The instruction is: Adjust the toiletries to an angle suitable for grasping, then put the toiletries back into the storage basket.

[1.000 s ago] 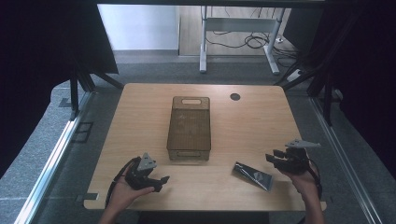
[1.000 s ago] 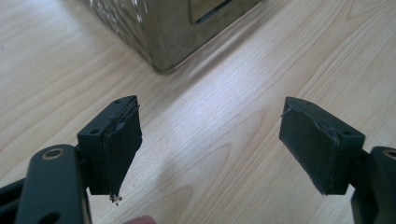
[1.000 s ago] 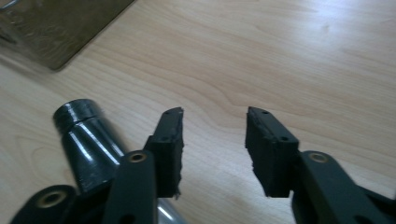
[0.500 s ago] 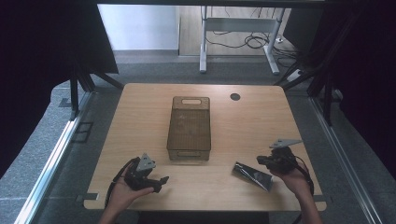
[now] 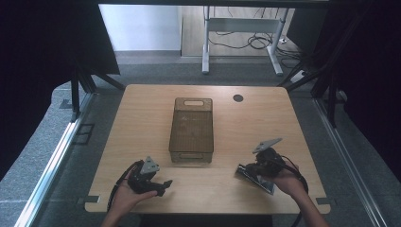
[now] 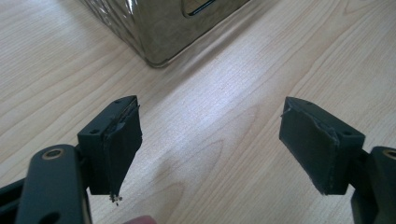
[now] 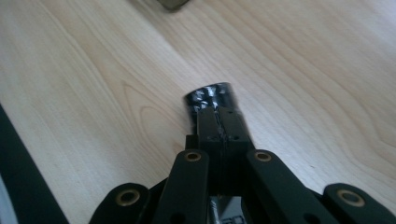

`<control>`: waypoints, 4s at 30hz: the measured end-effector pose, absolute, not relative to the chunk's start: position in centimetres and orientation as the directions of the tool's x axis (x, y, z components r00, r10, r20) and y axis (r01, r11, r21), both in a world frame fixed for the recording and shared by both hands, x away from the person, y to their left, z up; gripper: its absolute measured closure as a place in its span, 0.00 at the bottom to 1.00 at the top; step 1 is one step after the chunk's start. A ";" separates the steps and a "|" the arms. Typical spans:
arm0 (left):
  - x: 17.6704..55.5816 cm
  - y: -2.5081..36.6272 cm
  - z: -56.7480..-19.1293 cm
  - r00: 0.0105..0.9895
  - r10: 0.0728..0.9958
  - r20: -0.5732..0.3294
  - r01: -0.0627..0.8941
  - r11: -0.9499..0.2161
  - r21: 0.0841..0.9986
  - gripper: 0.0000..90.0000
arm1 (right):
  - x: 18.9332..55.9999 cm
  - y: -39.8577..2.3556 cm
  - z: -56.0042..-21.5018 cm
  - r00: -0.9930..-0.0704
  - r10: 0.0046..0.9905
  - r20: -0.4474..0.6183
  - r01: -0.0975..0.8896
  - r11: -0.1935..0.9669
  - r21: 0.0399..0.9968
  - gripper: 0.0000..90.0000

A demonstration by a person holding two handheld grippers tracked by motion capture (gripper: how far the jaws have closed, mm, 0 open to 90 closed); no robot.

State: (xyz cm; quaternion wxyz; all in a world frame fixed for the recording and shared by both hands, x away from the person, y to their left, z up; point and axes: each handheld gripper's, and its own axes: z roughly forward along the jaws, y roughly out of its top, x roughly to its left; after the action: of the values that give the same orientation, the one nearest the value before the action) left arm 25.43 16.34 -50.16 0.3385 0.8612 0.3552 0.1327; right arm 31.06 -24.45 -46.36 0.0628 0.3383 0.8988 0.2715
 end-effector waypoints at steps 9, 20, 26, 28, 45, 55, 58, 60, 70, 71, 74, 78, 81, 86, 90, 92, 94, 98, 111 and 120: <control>25.5 16.4 -50.2 0.710 0.704 -0.012 0.525 -0.518 0.675 0.24 | 31.1 -22.5 -46.5 -0.793 0.600 0.112 0.568 0.660 0.491 0.99; 25.5 16.6 -50.2 0.706 0.708 -0.017 0.528 -0.510 0.679 0.24 | 31.2 -21.2 -47.5 -0.802 0.583 0.129 0.574 0.693 0.435 0.99; 25.5 16.6 -50.3 0.708 0.706 -0.015 0.528 -0.515 0.675 0.24 | 31.4 -20.8 -48.0 -0.805 0.576 0.140 0.575 0.702 0.420 0.99; 25.6 16.6 -50.4 0.707 0.707 -0.018 0.531 -0.515 0.673 0.24 | 31.5 -20.6 -48.2 -0.807 0.573 0.144 0.575 0.707 0.413 0.99; 25.5 16.6 -50.4 0.706 0.707 -0.019 0.533 -0.513 0.673 0.24 | 33.1 -21.1 -49.1 -0.773 0.622 0.125 0.612 0.679 0.404 0.99; 25.5 16.6 -50.4 0.709 0.705 -0.019 0.531 -0.516 0.672 0.24 | 34.0 -22.1 -49.1 -0.727 0.675 0.126 0.655 0.626 0.423 0.99; 25.5 16.7 -50.3 0.707 0.707 -0.019 0.532 -0.513 0.673 0.24 | 34.0 -22.2 -49.1 -0.719 0.683 0.129 0.661 0.616 0.429 0.99; 25.5 16.7 -50.3 0.706 0.707 -0.020 0.532 -0.513 0.674 0.24 | 33.9 -22.3 -48.9 -0.716 0.685 0.136 0.663 0.605 0.440 0.96; 25.6 17.1 -50.1 0.697 0.717 -0.021 0.537 -0.502 0.678 0.24 | 32.1 -23.2 -47.4 -0.710 0.694 0.120 0.635 0.558 0.534 0.61; 25.5 17.1 -50.1 0.697 0.716 -0.021 0.536 -0.502 0.679 0.24 | 31.9 -23.4 -47.1 -0.697 0.707 0.117 0.644 0.547 0.534 0.55; 25.5 17.0 -50.1 0.700 0.714 -0.022 0.533 -0.503 0.681 0.24 | 31.6 -23.8 -46.8 -0.683 0.722 0.107 0.657 0.543 0.523 0.49; 25.4 16.9 -50.1 0.707 0.706 -0.025 0.532 -0.508 0.677 0.23 | 31.4 -24.1 -46.3 -0.647 0.759 0.072 0.684 0.536 0.496 0.43; 25.5 17.2 -50.0 0.706 0.707 -0.032 0.533 -0.500 0.683 0.23 | 31.5 -24.3 -46.2 -0.628 0.776 0.064 0.704 0.531 0.472 0.40; 25.6 17.6 -50.0 0.697 0.716 -0.041 0.533 -0.479 0.697 0.24 | 31.9 -24.5 -46.8 -0.601 0.797 0.059 0.730 0.518 0.446 0.39; 25.5 17.6 -49.9 0.700 0.713 -0.043 0.528 -0.476 0.703 0.24 | 32.4 -24.7 -47.6 -0.574 0.817 0.058 0.757 0.503 0.418 0.38; 25.5 17.7 -49.8 0.700 0.713 -0.042 0.526 -0.475 0.705 0.24 | 32.4 -24.7 -47.7 -0.568 0.821 0.060 0.763 0.498 0.412 0.37; 25.5 17.7 -49.8 0.700 0.713 -0.042 0.526 -0.475 0.705 0.24 | 32.6 -24.8 -48.0 -0.563 0.824 0.063 0.768 0.494 0.408 0.37; 25.5 17.6 -49.8 0.699 0.714 -0.041 0.527 -0.477 0.703 0.24 | 32.6 -24.6 -48.4 -0.559 0.826 0.068 0.776 0.493 0.393 0.35; 25.3 17.3 -49.7 0.707 0.706 -0.037 0.517 -0.480 0.709 0.24 | 32.5 -24.1 -49.7 -0.553 0.831 0.058 0.792 0.502 0.348 0.33; 25.3 17.1 -49.7 0.710 0.704 -0.033 0.513 -0.484 0.709 0.24 | 32.5 -23.8 -50.6 -0.555 0.831 0.033 0.796 0.519 0.311 0.37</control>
State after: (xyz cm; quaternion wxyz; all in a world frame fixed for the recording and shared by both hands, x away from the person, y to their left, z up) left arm 25.28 17.09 -49.74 0.3610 0.8512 0.3574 0.1321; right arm 32.50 -23.76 -50.57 0.0598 0.4677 0.8696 0.1467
